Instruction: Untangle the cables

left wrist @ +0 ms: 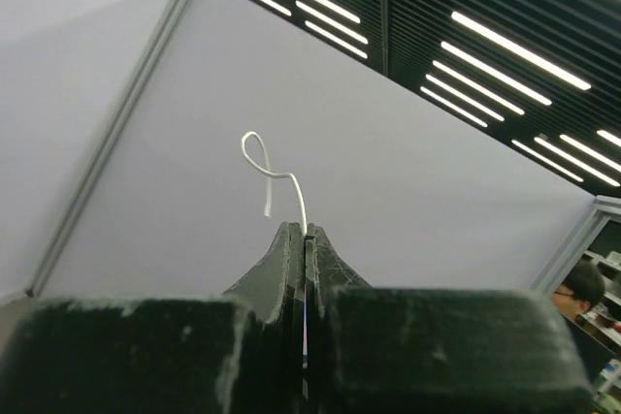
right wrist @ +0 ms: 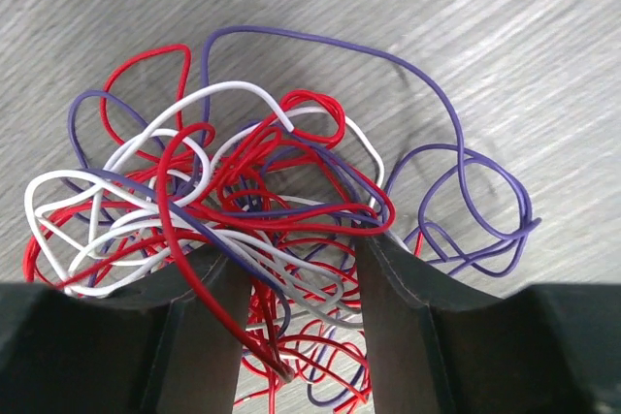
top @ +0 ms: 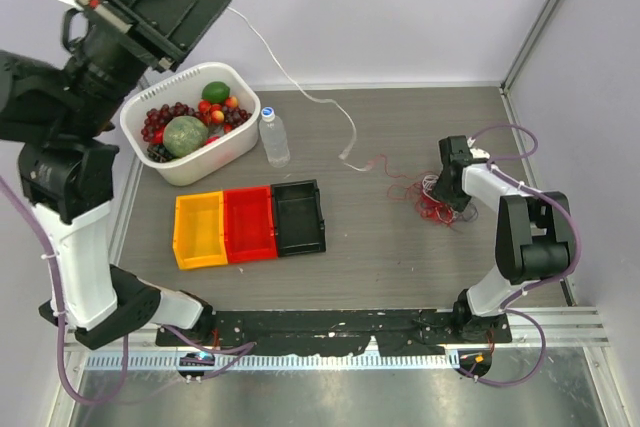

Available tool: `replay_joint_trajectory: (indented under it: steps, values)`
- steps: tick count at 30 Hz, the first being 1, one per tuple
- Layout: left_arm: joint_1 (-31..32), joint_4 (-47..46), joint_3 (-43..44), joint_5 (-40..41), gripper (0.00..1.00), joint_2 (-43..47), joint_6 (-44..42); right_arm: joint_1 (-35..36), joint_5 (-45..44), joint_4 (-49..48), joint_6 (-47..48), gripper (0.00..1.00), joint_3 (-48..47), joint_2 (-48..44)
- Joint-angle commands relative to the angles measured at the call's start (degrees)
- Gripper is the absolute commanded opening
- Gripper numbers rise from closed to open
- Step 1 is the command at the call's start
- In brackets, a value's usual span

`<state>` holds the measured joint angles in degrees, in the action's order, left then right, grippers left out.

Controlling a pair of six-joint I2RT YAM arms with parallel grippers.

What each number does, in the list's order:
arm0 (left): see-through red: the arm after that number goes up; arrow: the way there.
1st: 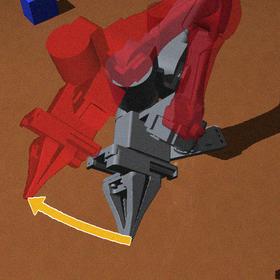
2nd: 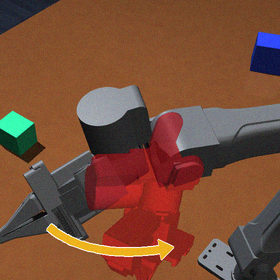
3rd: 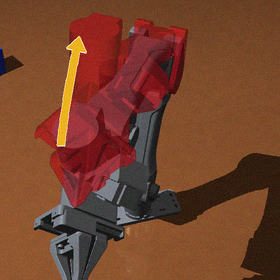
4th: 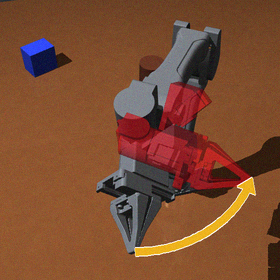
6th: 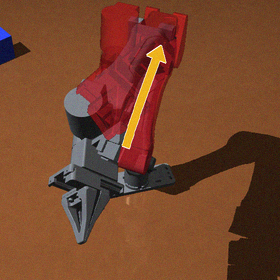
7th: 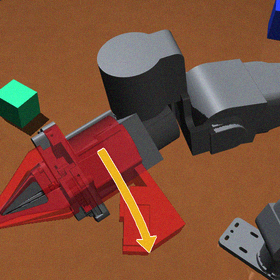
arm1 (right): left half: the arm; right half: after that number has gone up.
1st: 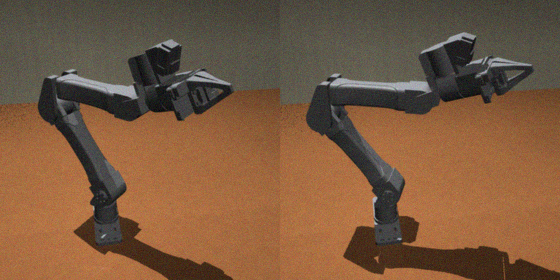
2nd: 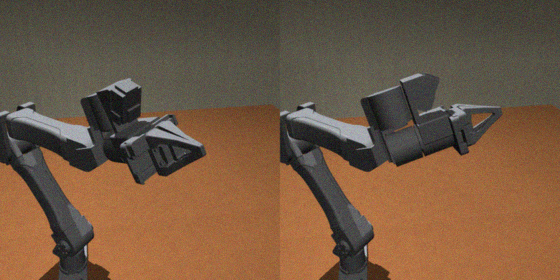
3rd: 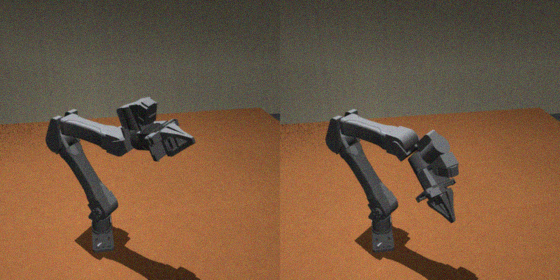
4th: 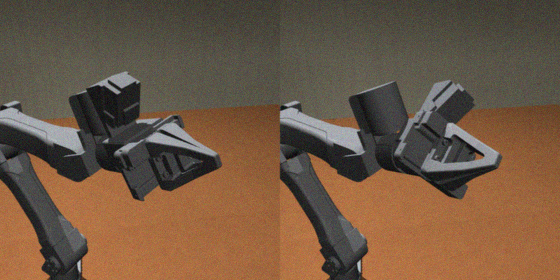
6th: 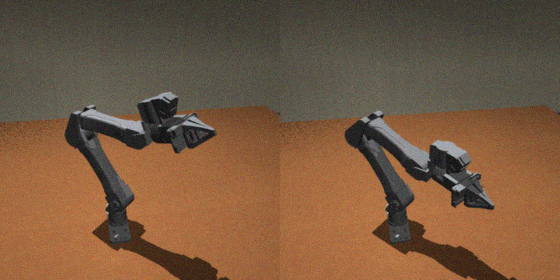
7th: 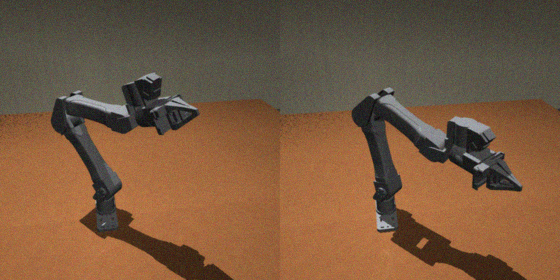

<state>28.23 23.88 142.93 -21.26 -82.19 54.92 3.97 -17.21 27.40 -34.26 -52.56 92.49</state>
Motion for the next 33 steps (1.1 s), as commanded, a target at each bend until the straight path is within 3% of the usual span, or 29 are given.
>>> replay_joint_trajectory:
  steps: [1,5,8,10,14,17,22,28,30,33]
  values:
    - [-0.7,-7.3,-9.0,-5.2,0.0,-1.8,7.4,-1.2,-6.2,5.4,2.0,0.53,-1.9,-2.7]
    - [-0.8,-8.1,-10.1,-5.8,0.0,-2.3,7.1,-2.0,-10.6,8.1,3.1,0.58,-4.7,-4.5]
    - [-3.1,0.1,-0.5,-4.9,0.0,-4.5,1.4,-11.1,-3.6,8.4,1.7,0.57,-4.3,-3.5]
    - [-5.5,4.7,2.8,-2.8,0.0,-4.4,-2.0,-12.0,-5.6,8.5,2.7,0.57,-4.6,-3.4]
    - [-6.3,5.8,-5.5,10.1,0.0,4.6,-11.1,-12.5,-6.9,7.4,2.7,0.59,-3.7,-2.8]
    - [-6.3,5.5,-9.2,13.7,0.0,7.8,-14.3,-12.9,-7.2,6.9,3.1,0.6,-3.3,-0.6]
    - [-6.3,10.2,-1.4,10.0,0.0,4.3,-15.7,-16.0,-5.5,6.4,2.5,0.59,-3.4,0.4]
    - [-6.3,10.7,-1.9,7.3,0.0,4.1,-16.2,-18.0,-4.0,7.8,3.8,0.59,-7.6,3.4]
    - [-6.4,8.5,-5.4,1.8,0.0,3.7,-11.5,-18.1,-0.5,8.6,4.6,0.62,-9.0,3.0]
    - [-6.3,-2.2,-14.5,-5.3,0.0,3.9,-0.9,-17.0,8.6,8.5,4.6,0.65,-9.1,0.2]
